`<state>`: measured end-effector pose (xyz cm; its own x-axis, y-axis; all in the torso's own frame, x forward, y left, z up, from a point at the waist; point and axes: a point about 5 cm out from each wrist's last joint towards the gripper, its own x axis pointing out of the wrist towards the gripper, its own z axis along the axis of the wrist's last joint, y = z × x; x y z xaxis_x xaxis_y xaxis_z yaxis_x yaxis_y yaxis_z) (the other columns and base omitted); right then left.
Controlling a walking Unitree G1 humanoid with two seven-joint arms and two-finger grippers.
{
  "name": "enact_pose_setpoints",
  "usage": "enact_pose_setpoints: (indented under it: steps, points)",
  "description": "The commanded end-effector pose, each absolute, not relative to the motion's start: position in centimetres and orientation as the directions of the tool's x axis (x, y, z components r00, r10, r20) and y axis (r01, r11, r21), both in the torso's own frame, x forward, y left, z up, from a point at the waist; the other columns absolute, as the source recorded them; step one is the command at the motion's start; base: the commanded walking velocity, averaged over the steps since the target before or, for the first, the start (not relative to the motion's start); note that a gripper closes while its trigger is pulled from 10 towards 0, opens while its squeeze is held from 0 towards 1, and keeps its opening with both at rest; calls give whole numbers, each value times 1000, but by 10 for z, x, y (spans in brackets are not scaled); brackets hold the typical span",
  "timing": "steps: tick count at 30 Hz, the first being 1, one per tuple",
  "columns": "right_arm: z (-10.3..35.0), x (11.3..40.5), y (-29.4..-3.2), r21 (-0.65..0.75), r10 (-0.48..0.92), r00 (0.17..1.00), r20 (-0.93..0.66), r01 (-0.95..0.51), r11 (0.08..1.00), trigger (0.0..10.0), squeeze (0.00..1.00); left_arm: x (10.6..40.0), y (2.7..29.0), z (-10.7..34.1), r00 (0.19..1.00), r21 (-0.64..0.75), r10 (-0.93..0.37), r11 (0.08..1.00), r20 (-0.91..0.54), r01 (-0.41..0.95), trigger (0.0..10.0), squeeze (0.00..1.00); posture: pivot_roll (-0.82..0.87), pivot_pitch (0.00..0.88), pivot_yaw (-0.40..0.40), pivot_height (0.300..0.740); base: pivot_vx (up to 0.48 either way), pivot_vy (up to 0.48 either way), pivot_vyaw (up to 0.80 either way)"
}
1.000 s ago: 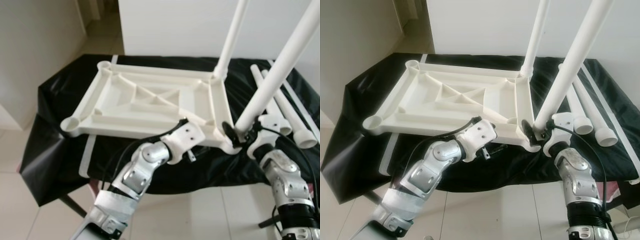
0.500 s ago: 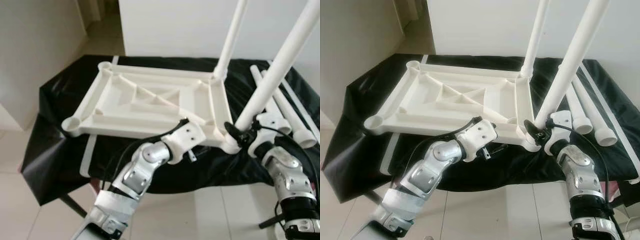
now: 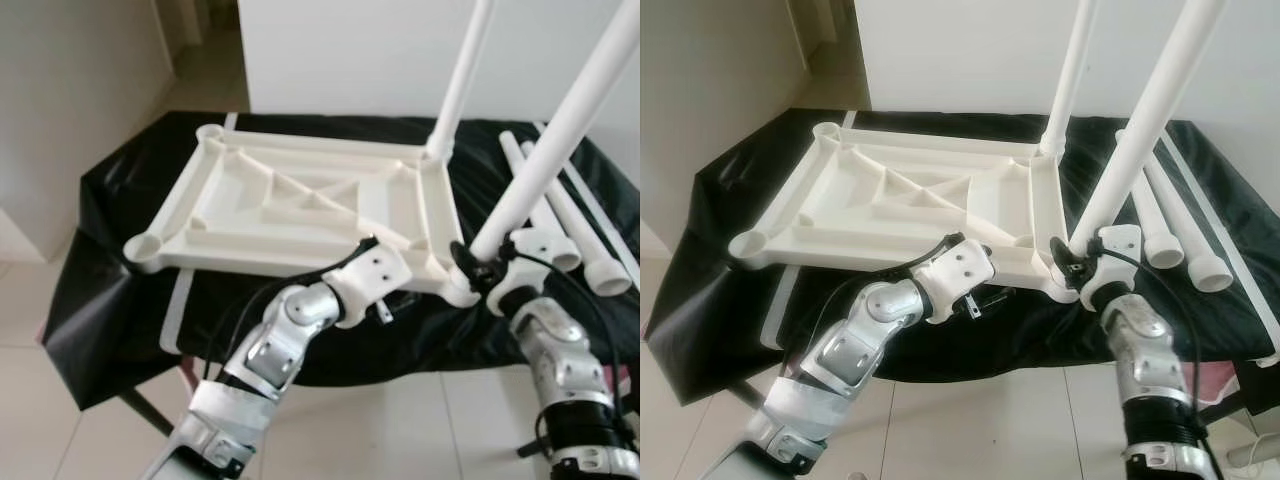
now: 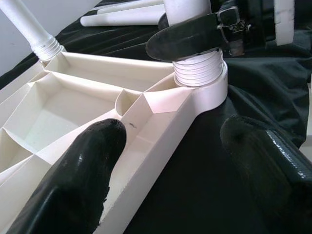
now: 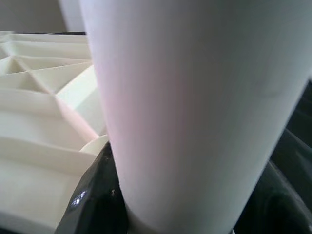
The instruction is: Building children table
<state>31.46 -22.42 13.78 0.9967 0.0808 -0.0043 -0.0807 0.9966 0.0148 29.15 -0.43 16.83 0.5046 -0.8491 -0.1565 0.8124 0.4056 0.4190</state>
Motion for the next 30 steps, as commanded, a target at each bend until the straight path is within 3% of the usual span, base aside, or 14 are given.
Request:
enact_pose_setpoints:
  steps: [1,11,14,16,30]
  points:
    - [123,309,-222,101,-13,997,-74,21,995,10000,0,292,-4,170,550,437,-825,451,-128,778,10000,0,-87,32,-4,740,0,0,0]
    - [120,299,-199,161,-247,963,-106,261,952,10000,0,292,-4,170,552,435,-825,454,-125,777,10000,0,-84,39,-11,740,0,0,0]
    - [119,295,-194,179,-364,923,-121,381,907,10000,0,292,-4,170,554,435,-823,457,-124,776,10000,0,-83,40,-12,740,0,0,0]
    - [117,289,-183,241,-503,849,-164,529,814,10000,0,293,-4,171,556,437,-822,459,-122,774,10000,0,-79,45,-12,740,0,0,0]
    - [125,289,-168,248,-471,869,-150,494,833,10000,0,293,-4,172,560,438,-820,464,-118,770,10000,0,-86,52,-13,740,0,0,0]
